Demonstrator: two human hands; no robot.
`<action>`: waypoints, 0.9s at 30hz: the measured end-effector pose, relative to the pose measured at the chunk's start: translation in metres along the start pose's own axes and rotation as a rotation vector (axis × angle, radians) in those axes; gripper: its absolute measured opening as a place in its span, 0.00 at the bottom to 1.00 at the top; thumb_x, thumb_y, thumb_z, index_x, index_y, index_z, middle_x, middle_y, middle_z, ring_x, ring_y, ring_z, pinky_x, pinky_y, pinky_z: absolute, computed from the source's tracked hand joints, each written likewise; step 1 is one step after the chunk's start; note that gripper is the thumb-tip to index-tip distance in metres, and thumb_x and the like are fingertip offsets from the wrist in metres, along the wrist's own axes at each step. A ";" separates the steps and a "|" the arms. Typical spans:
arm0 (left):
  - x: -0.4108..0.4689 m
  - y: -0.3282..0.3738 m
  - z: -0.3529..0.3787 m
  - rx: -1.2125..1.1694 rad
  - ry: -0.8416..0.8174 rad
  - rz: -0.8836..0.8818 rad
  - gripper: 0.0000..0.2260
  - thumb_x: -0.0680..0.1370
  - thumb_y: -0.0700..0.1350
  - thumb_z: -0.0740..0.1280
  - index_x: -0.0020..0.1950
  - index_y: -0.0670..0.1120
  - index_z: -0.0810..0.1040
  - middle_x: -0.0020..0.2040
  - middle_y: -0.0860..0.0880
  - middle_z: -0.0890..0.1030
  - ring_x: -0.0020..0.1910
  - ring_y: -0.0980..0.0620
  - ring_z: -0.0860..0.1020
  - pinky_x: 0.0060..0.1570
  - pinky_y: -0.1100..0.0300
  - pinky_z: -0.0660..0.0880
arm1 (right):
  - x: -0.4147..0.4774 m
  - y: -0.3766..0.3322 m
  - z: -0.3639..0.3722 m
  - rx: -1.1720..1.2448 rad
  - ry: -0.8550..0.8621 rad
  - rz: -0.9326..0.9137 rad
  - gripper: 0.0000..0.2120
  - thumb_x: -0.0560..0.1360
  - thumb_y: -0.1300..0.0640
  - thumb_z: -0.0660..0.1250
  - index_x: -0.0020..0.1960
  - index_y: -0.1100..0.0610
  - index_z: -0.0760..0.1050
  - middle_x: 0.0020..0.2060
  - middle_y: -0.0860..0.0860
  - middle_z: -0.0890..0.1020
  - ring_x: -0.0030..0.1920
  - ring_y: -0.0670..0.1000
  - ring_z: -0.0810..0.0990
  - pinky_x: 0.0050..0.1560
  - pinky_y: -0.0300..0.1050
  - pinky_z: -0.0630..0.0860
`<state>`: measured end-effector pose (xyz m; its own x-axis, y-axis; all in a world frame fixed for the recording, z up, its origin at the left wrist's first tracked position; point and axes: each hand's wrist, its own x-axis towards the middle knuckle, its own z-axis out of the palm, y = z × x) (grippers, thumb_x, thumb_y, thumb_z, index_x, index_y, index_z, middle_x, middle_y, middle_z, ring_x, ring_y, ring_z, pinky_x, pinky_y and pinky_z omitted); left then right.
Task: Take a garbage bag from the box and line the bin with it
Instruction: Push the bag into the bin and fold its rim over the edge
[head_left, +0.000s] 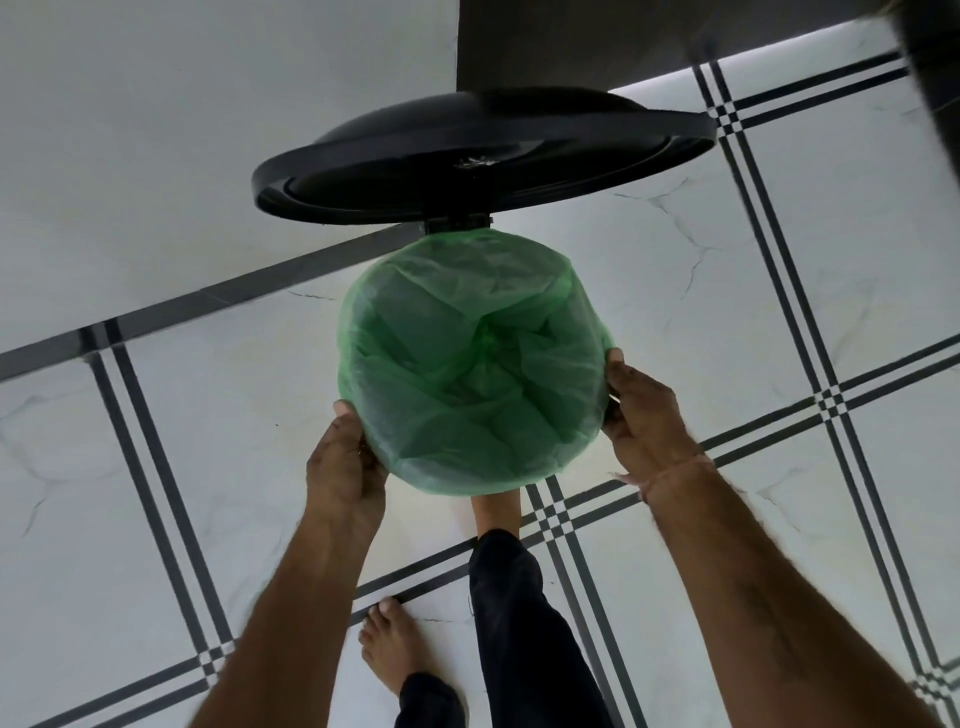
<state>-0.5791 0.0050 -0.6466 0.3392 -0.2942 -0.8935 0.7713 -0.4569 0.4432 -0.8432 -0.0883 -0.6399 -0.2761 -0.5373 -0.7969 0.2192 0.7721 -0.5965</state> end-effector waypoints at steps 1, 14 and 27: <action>0.003 0.000 -0.001 0.004 0.000 -0.018 0.16 0.81 0.54 0.68 0.60 0.43 0.83 0.57 0.45 0.86 0.53 0.49 0.84 0.54 0.54 0.83 | -0.002 -0.004 -0.002 0.018 -0.032 0.037 0.12 0.82 0.54 0.68 0.51 0.62 0.84 0.46 0.56 0.88 0.45 0.54 0.86 0.50 0.51 0.85; -0.001 -0.008 -0.020 -0.006 -0.118 -0.182 0.06 0.81 0.52 0.69 0.49 0.51 0.81 0.46 0.52 0.85 0.49 0.53 0.83 0.54 0.55 0.80 | -0.003 0.017 0.012 -0.081 0.296 -0.084 0.22 0.77 0.51 0.75 0.30 0.56 0.71 0.28 0.50 0.77 0.29 0.49 0.75 0.28 0.39 0.74; 0.001 -0.021 -0.022 -0.224 -0.173 -0.158 0.12 0.82 0.51 0.64 0.54 0.44 0.82 0.50 0.46 0.88 0.49 0.50 0.88 0.48 0.53 0.85 | 0.004 0.024 -0.023 0.253 -0.204 0.147 0.08 0.82 0.66 0.62 0.58 0.66 0.78 0.52 0.59 0.85 0.56 0.57 0.82 0.55 0.47 0.85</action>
<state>-0.5830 0.0325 -0.6585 0.1236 -0.3813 -0.9161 0.9132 -0.3176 0.2554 -0.8600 -0.0641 -0.6554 -0.0374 -0.5030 -0.8635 0.4744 0.7516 -0.4583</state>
